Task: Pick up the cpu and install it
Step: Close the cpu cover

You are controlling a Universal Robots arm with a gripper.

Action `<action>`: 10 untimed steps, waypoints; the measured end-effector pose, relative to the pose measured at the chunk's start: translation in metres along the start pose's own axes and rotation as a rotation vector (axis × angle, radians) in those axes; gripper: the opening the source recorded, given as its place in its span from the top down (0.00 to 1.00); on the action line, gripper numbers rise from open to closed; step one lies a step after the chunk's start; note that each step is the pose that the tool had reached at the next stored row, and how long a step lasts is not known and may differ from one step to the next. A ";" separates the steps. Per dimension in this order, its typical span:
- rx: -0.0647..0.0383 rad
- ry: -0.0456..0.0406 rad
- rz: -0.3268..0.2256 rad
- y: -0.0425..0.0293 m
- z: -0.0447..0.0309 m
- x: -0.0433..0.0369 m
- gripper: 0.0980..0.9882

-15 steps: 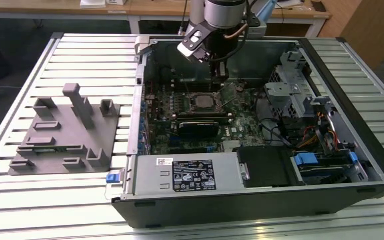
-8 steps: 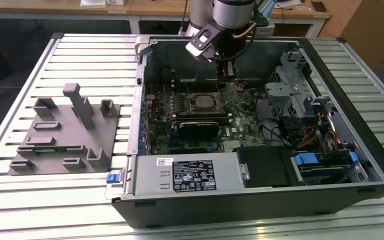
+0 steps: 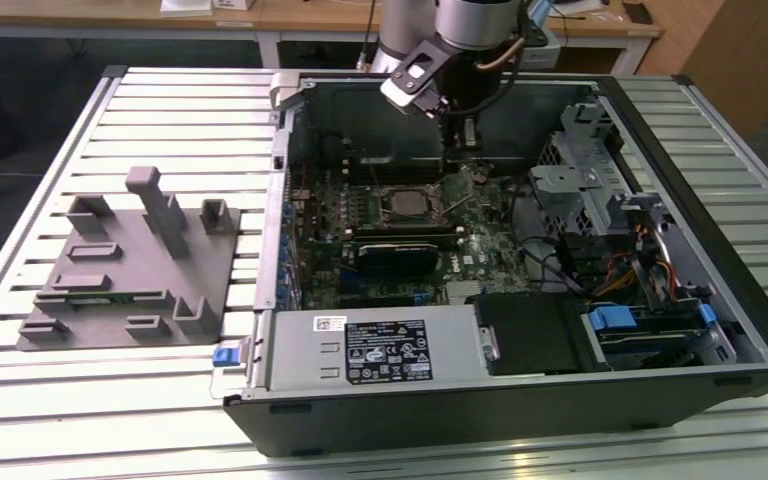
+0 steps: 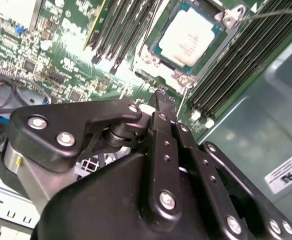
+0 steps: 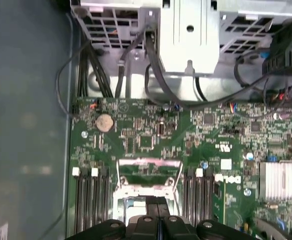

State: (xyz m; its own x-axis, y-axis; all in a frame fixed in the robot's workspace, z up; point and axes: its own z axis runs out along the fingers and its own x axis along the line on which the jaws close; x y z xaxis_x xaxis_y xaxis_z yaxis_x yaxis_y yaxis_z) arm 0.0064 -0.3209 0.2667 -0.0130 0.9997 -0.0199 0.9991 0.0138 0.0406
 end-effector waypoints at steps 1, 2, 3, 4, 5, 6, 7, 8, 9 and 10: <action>0.000 -0.0002 0.000 0.0022 0.0001 0.0000 0.99; 0.000 -0.0001 0.000 0.0047 0.0002 -0.0001 0.99; 0.000 0.0000 0.000 0.0070 0.0003 -0.0001 0.99; 0.000 0.0001 0.000 0.0091 0.0005 -0.0001 0.99; 0.000 0.0001 0.000 0.0106 0.0005 -0.0001 0.99; 0.000 0.0001 0.000 0.0118 0.0006 -0.0001 0.99; 0.000 0.0001 0.000 0.0131 0.0006 -0.0001 0.99; 0.000 0.0001 0.000 0.0142 0.0007 -0.0002 0.99; 0.000 0.0000 0.000 0.0152 0.0007 -0.0002 0.99; 0.000 0.0001 0.000 0.0161 0.0008 -0.0002 0.99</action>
State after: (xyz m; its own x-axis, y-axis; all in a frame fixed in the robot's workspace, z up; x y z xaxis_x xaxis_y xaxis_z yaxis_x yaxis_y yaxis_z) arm 0.0225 -0.3208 0.2666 -0.0130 0.9997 -0.0198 0.9991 0.0138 0.0406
